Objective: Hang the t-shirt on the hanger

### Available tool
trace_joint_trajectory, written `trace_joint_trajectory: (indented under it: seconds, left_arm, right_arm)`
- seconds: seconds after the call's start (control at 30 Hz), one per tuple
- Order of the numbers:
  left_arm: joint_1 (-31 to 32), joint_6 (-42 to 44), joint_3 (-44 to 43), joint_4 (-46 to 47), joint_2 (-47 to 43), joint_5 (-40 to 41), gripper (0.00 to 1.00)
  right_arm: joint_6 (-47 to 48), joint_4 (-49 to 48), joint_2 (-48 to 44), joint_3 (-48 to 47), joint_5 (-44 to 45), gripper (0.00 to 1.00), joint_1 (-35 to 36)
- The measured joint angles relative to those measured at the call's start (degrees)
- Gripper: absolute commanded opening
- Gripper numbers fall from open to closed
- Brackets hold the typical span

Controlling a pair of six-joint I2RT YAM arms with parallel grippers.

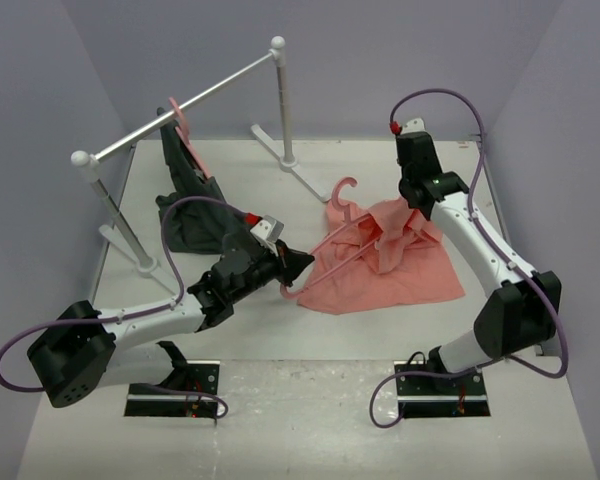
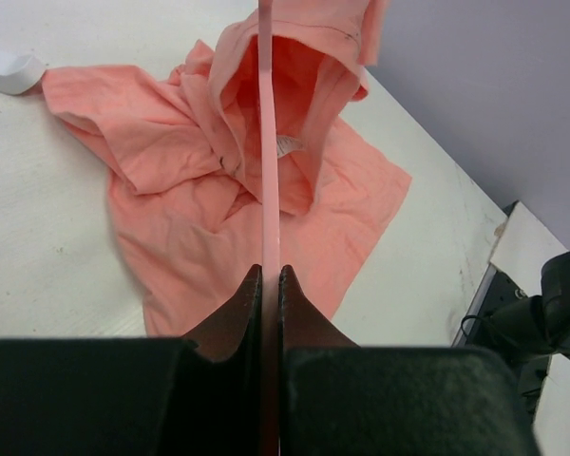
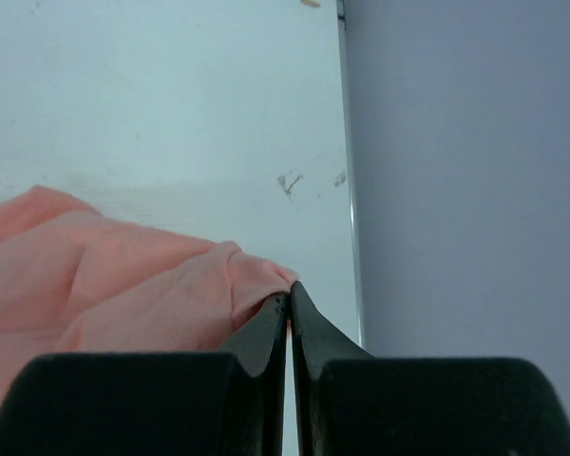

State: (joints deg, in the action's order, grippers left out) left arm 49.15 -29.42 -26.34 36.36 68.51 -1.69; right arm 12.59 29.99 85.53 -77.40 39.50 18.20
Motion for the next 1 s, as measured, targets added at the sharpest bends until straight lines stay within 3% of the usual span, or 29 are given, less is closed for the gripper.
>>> trace_joint_trajectory:
  seconds: [0.07, 0.13, 0.17, 0.27, 0.33, 0.4, 0.5, 0.6, 0.8, 1.0]
  left_arm:
    - [0.00, 0.02, 0.23, 0.75, 0.00, -0.82, 0.00]
    - [-0.01, 0.04, 0.73, 1.37, 0.00, -1.20, 0.00]
    - [-0.02, 0.04, 0.97, 1.62, 0.00, -1.33, 0.00]
    - [-0.02, 0.07, 1.08, 1.76, 0.05, -1.84, 0.00]
    - [-0.02, 0.06, 1.08, 1.89, 0.22, -2.14, 0.00]
    - [-0.02, 0.04, 1.08, 2.25, 0.73, -2.15, 0.00]
    - [-0.02, 0.00, 1.08, 2.63, 1.84, -2.13, 0.00]
    - [-0.02, -0.12, 1.08, 3.01, 2.63, -1.78, 0.00]
    - [-0.02, -1.58, 1.06, 3.50, 3.73, -0.31, 0.00]
    - [-0.02, -3.39, 0.90, 5.04, 5.61, 0.09, 0.00]
  right_arm:
    - [3.36, -1.78, 3.11, -3.48, -0.02, 0.08, 0.00]
    - [6.19, -3.66, 5.86, -6.09, 0.01, 0.44, 0.00]
    - [7.41, -4.72, 7.03, -7.03, 0.00, 0.56, 0.00]
    - [11.04, -8.29, 9.31, -7.07, 1.42, 0.67, -0.50]
    - [10.64, -7.61, 10.69, -8.00, 1.81, 0.86, -1.00]
    - [7.32, -5.58, 11.56, -9.52, 1.27, 0.96, -1.49]
    - [0.05, -1.90, 10.74, -10.05, -2.02, 0.99, -2.41]
    - [-8.71, 2.67, 7.54, -9.63, -11.38, 0.96, -3.62]
    - [-18.87, -0.28, -7.90, 7.86, -30.04, 0.86, -3.36]
    - [-20.79, -1.98, -0.71, 11.45, -35.74, 0.70, -2.99]
